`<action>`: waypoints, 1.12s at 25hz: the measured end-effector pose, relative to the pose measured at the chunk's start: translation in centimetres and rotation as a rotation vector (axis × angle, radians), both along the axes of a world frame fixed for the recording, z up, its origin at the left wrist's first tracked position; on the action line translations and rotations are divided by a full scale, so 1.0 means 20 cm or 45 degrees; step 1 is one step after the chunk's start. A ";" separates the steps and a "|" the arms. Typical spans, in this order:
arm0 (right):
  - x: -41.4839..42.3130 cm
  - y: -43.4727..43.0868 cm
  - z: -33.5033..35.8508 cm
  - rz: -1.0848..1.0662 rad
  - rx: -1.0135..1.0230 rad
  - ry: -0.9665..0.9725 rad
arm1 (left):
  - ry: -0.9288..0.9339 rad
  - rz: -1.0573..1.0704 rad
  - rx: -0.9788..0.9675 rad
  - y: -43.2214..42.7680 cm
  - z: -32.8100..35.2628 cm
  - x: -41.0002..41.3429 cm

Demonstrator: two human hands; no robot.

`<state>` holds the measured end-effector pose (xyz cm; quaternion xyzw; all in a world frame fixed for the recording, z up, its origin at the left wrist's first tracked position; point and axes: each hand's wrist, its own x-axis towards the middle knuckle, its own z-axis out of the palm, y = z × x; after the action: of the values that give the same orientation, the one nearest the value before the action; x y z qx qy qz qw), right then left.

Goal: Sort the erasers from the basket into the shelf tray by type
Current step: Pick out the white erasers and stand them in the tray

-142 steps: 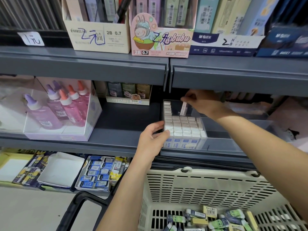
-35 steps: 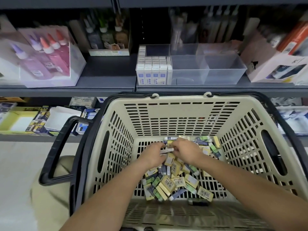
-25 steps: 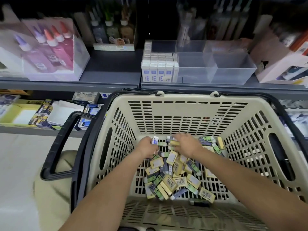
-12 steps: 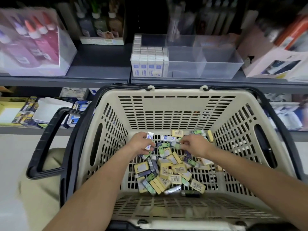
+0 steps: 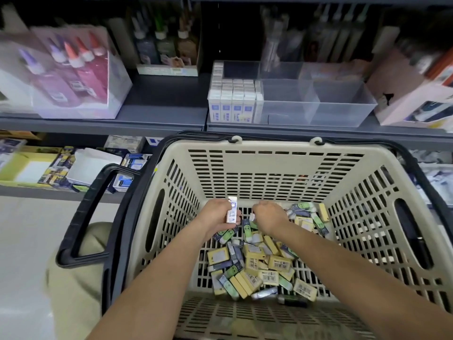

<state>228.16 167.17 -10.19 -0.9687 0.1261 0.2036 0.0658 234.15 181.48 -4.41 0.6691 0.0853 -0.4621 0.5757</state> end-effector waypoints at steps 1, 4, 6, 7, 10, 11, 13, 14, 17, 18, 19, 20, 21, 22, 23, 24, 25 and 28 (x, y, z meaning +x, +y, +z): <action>0.00 -0.01 0.00 -0.042 0.036 0.015 | 0.005 -0.003 -0.003 0.00 0.00 0.00; -0.02 -0.07 0.06 -0.198 0.310 -0.008 | -0.003 -0.018 0.002 0.00 -0.01 0.00; -0.02 -0.10 0.16 -0.340 0.635 -0.121 | -0.030 -0.039 0.047 -0.01 -0.01 0.00; -0.02 -0.11 0.22 -0.419 0.814 -0.174 | -0.036 -0.054 0.060 -0.01 -0.01 0.00; -0.03 -0.11 0.38 -0.557 1.272 -0.281 | 0.079 -0.089 -0.079 -0.02 0.03 0.00; -0.04 -0.10 0.43 -0.578 1.374 -0.305 | 0.155 -0.091 -0.157 -0.02 0.05 0.00; -0.04 -0.09 0.50 -0.596 1.494 -0.351 | 0.301 -0.076 -0.299 -0.03 0.09 0.00; -0.05 -0.10 0.52 -0.604 1.525 -0.366 | 0.335 -0.066 -0.358 -0.03 0.11 0.00; -0.05 -0.11 0.62 -0.657 1.603 -0.404 | 0.225 0.038 -0.491 -0.05 0.19 0.01; -0.04 -0.11 0.65 -0.652 1.613 -0.416 | 0.138 0.086 -0.510 -0.05 0.21 0.02; -0.04 -0.12 0.69 -0.631 1.601 -0.418 | 0.053 0.114 -0.515 -0.06 0.24 0.02; -0.03 -0.13 0.72 -0.608 1.574 -0.418 | -0.025 0.121 -0.511 -0.06 0.27 0.03; -0.02 -0.13 0.75 -0.589 1.545 -0.422 | -0.097 0.115 -0.502 -0.06 0.31 0.03; -0.01 -0.14 0.79 -0.576 1.524 -0.433 | -0.161 0.110 -0.495 -0.07 0.34 0.04; 0.01 -0.14 0.82 -0.565 1.513 -0.450 | -0.211 0.112 -0.494 -0.07 0.37 0.06; 0.04 -0.14 0.85 -0.556 1.508 -0.473 | -0.242 0.122 -0.501 -0.07 0.41 0.08; 0.06 -0.15 0.88 -0.541 1.502 -0.499 | -0.258 0.135 -0.518 -0.08 0.45 0.10; 0.13 -0.17 0.96 -0.447 1.461 -0.548 | -0.316 0.208 -0.597 -0.09 0.54 0.19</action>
<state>230.82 163.69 9.05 -0.7635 0.1377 0.0256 0.6305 237.94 179.78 6.37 0.5601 -0.0416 -0.3356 0.7563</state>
